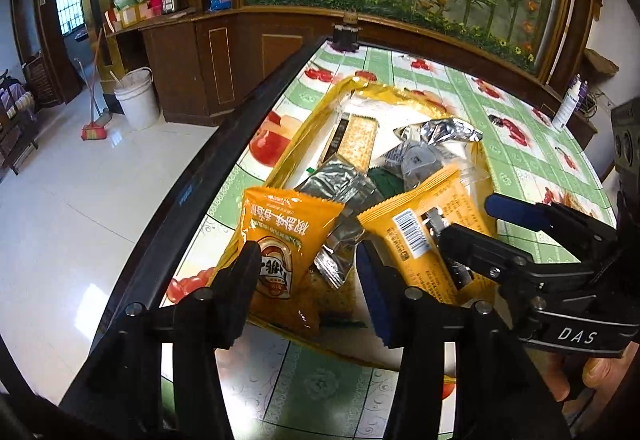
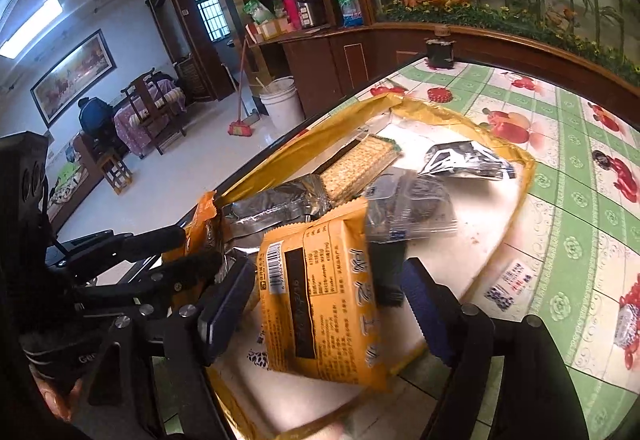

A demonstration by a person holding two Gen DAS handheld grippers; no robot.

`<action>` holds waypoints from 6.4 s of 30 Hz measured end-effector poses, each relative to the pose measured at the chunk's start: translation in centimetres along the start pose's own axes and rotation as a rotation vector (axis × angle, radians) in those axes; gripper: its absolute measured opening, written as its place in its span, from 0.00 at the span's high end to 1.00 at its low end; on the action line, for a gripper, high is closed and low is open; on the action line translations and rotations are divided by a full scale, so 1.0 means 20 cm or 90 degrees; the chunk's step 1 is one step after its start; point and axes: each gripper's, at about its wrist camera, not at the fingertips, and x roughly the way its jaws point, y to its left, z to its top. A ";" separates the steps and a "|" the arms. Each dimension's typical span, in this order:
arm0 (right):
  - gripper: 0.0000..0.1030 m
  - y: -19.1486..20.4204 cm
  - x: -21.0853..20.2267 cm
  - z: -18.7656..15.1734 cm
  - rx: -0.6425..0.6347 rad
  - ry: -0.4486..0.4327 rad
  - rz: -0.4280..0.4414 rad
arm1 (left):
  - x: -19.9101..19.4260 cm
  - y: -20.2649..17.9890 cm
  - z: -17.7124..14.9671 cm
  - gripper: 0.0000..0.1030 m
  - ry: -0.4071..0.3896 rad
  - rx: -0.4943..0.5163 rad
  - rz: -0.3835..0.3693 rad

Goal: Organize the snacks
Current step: 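Lower both packets into the tray and open both tools, then grasp a small white milk-candy box with the left tool while the right tool grasps a cracker pack, then carry the milk-candy box with the left tool while the right tool carries the cracker pack over the tray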

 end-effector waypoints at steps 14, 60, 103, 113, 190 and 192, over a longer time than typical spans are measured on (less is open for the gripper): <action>0.18 -0.31 -0.61 -0.23 0.068 -0.093 -0.108 | -0.35 -0.30 0.03 0.29 -0.111 0.078 0.029; 0.12 -0.97 -1.21 -0.86 0.296 -0.114 -0.234 | -0.23 -0.84 -0.12 0.21 -0.011 0.154 -0.078; 0.26 -1.40 -0.56 -0.40 0.066 0.090 -0.233 | 0.47 -1.57 0.09 0.22 0.119 0.239 -0.154; 0.46 -1.37 -0.53 -0.38 0.071 0.072 -0.225 | 0.52 -1.55 0.10 0.57 0.108 0.244 -0.149; 0.47 -0.23 -0.21 0.00 0.126 -0.014 0.023 | 0.02 -0.11 0.06 0.84 0.024 0.014 -0.020; 0.47 -0.22 -0.19 0.05 0.125 -0.018 0.025 | 0.04 -0.13 0.09 0.84 0.019 0.021 -0.018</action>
